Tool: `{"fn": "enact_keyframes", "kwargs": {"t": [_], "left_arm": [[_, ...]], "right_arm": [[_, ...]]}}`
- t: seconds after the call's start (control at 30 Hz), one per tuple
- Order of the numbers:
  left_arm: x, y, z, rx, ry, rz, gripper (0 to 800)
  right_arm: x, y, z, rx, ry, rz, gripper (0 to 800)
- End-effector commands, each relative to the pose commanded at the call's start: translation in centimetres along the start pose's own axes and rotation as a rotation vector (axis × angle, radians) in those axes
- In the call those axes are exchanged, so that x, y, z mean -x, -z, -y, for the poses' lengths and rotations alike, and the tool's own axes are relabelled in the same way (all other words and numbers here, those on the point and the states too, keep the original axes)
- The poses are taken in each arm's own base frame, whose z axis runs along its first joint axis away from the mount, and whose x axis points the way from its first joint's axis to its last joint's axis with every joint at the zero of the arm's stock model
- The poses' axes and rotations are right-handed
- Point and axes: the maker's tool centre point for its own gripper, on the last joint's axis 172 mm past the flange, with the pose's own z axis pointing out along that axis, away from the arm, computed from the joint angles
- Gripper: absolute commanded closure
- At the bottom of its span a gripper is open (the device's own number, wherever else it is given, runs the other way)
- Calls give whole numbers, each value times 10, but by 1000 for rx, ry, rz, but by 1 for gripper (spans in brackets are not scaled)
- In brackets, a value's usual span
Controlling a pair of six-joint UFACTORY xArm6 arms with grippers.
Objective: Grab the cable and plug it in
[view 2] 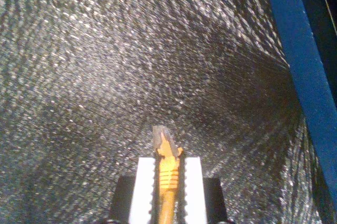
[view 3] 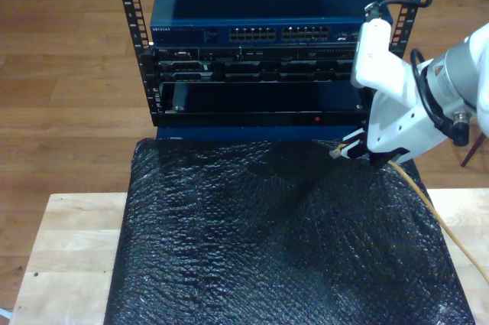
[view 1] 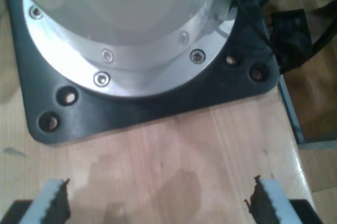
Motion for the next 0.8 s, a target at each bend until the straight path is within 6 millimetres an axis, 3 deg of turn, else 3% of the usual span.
{"fn": "enact_keyframes", "kwargs": {"t": [0.27, 0.57, 0.8], "left_arm": [[1, 1, 0, 0, 0, 2, 0], [1, 1, 0, 0, 0, 2, 0], [1, 1, 0, 0, 0, 2, 0]], "right_arm": [[11, 3, -22, 83, 92, 71, 800], [-4, 13, -50, 209, 146, 65, 800], [6, -9, -73, 243, 209, 132, 800]]}}
